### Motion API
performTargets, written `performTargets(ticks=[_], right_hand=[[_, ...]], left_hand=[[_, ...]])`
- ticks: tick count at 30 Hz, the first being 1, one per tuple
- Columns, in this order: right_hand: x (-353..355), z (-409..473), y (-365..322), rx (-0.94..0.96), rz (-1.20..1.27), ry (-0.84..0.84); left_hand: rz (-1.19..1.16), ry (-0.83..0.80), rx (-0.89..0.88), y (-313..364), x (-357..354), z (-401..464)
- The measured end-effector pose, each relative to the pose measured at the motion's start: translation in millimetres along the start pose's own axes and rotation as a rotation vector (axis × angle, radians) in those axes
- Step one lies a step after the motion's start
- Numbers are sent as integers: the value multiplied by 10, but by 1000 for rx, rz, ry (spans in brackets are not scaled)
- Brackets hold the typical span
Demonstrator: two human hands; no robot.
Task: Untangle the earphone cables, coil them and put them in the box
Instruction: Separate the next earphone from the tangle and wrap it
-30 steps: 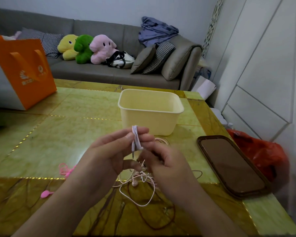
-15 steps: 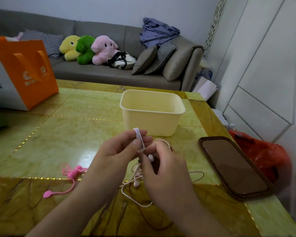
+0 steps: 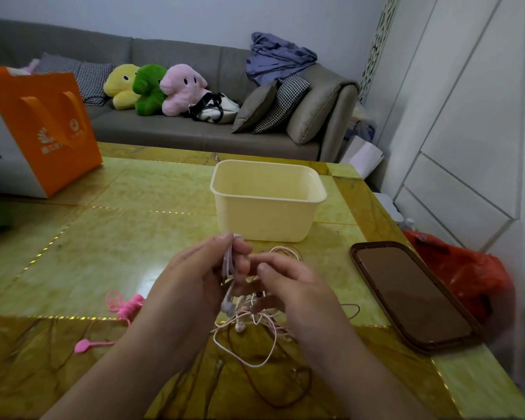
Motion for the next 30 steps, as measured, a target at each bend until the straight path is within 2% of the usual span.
performTargets(ticks=[2,7,17,23,30], right_hand=[[-35,-1,2,8,33,-48],[30,14,-34,131,-54,39],[-41,-82,-96,206,-185,41],[-60,-141,-193,347,-324,111],[66,-150,-290,383,-236,212]], left_hand=[[43,-18,-11,-1,-23,-15],[21,-18,-13,1,-71,-38],[-60,30,77,-53,-44,-20],[-45,23,110,-81,-26,-10],[-36,33,-3,-24,23,-2]])
Point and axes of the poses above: each hand's wrist, its own z-axis towards the middle knuckle, its own x-axis out of the back of the hand, y = z × x, the point moved 7 cm from there along z, towards the middle knuckle, and after that the axes turned 2 degrees about z, right-handed, at the moved point
